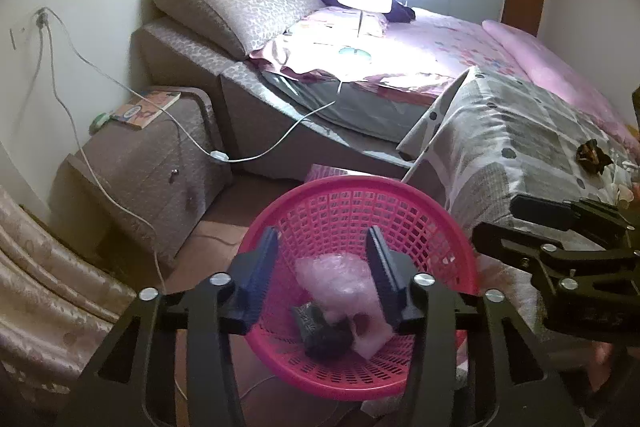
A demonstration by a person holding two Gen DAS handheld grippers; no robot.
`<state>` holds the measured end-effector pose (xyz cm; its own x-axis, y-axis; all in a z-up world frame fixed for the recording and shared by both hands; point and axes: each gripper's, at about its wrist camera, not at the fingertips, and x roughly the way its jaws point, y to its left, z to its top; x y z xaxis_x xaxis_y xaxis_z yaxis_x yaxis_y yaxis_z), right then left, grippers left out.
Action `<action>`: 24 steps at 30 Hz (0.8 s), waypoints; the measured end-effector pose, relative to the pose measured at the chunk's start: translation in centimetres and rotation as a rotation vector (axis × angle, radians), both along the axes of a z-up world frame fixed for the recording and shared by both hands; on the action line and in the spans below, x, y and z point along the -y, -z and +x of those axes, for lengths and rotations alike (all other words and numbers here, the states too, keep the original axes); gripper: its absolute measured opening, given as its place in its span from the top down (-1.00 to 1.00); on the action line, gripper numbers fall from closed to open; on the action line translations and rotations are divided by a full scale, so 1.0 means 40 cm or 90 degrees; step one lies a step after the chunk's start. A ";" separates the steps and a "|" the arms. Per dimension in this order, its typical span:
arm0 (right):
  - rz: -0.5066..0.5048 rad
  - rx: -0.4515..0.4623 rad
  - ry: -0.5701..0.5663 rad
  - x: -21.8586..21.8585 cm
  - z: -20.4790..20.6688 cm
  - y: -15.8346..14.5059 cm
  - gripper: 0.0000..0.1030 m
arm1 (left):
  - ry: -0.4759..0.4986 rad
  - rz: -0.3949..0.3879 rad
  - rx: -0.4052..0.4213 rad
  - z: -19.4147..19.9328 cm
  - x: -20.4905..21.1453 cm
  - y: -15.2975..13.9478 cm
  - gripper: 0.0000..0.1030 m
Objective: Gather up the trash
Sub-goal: 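Carry the dark cloth and white tissue to the pink basket and open both tools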
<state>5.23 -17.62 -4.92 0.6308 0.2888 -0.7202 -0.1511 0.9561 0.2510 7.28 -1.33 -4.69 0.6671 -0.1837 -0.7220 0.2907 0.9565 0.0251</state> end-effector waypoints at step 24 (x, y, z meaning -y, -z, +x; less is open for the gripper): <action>-0.013 0.053 0.222 0.314 -0.294 -0.029 -0.46 | 0.111 -0.021 0.039 -0.080 0.117 -0.032 -0.42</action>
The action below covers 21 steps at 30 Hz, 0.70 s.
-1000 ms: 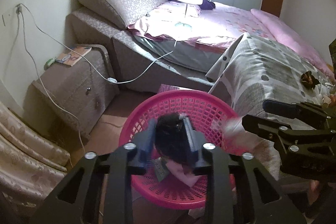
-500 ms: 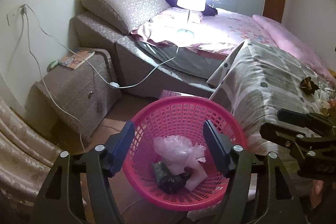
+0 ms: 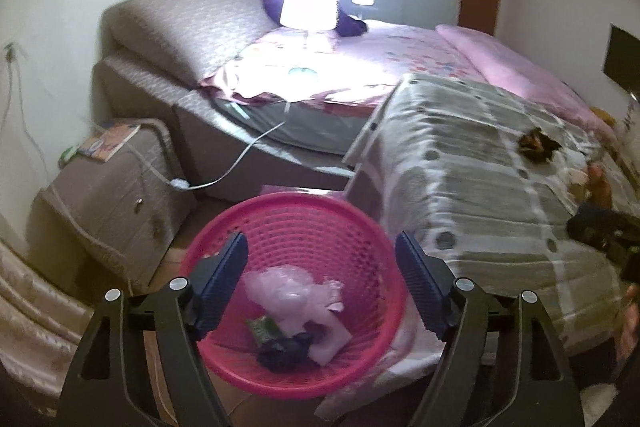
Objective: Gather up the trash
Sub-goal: 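Carry the dark cloth and white tissue to the pink basket and open both tools, then grasp the white paper carton with the left tool while the right tool returns to the bed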
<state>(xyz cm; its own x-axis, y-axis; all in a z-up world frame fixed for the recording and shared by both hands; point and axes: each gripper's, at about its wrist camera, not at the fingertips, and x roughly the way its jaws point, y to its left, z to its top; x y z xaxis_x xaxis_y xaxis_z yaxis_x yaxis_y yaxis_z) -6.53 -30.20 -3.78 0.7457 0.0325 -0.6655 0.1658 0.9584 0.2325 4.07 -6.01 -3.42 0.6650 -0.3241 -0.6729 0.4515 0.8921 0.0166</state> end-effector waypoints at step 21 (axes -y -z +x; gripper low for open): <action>-0.056 -0.052 0.254 0.321 -0.205 0.094 -0.47 | 0.264 0.013 -0.023 -0.089 0.385 -0.013 -0.44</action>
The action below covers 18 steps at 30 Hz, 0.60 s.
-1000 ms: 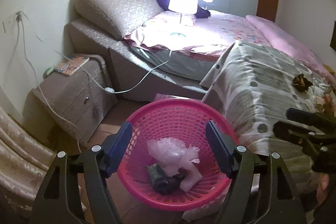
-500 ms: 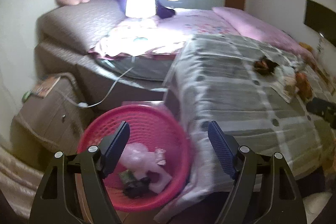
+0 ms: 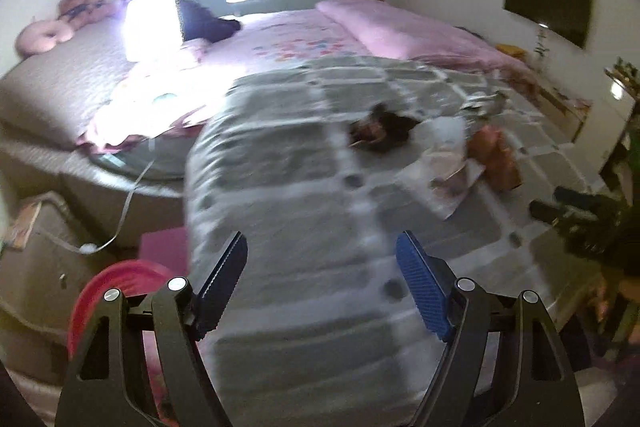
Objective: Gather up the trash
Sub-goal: 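Grasp the white paper carton with the left tool while the right tool returns to the bed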
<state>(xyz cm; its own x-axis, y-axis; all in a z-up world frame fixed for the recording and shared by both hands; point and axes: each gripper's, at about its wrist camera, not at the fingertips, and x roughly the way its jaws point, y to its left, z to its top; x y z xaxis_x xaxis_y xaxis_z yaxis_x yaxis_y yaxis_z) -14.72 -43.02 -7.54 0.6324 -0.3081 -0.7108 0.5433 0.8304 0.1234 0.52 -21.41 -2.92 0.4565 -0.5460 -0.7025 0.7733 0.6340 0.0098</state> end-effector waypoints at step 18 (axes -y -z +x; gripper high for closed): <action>-0.030 -0.022 -0.025 -0.029 -0.007 0.012 -0.80 | 0.134 0.032 -0.045 0.008 0.287 0.027 -0.43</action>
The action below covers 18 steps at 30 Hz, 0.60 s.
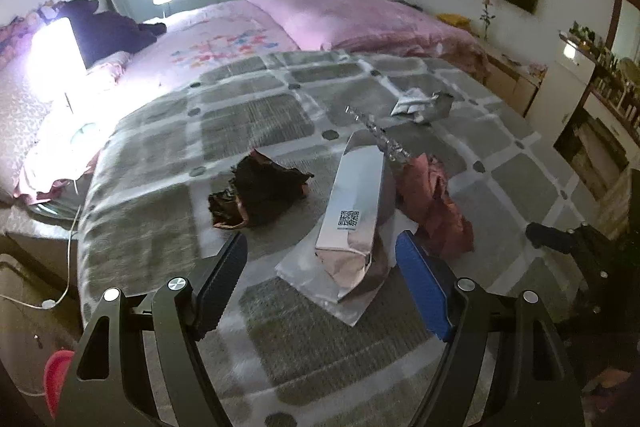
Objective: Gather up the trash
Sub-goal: 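Grasp the white paper carton with the left tool while the right tool returns to the bed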
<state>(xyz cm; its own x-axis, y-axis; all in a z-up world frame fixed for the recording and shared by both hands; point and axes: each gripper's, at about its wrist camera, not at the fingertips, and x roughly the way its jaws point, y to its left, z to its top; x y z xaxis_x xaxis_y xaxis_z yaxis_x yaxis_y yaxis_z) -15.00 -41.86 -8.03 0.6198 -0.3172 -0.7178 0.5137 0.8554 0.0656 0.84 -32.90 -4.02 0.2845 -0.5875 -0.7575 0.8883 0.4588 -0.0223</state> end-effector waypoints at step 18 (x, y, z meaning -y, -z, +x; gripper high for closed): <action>0.002 0.010 0.003 -0.008 -0.005 0.003 -0.86 | 0.038 0.006 -0.042 -0.009 0.057 0.019 0.31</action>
<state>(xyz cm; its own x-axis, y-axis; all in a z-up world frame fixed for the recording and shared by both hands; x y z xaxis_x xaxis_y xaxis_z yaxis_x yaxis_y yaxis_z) -15.19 -41.53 -8.14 0.6298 -0.3182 -0.7086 0.5167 0.8528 0.0763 0.49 -35.19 -4.76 0.1979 -0.5953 -0.7787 0.9108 0.4052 -0.0784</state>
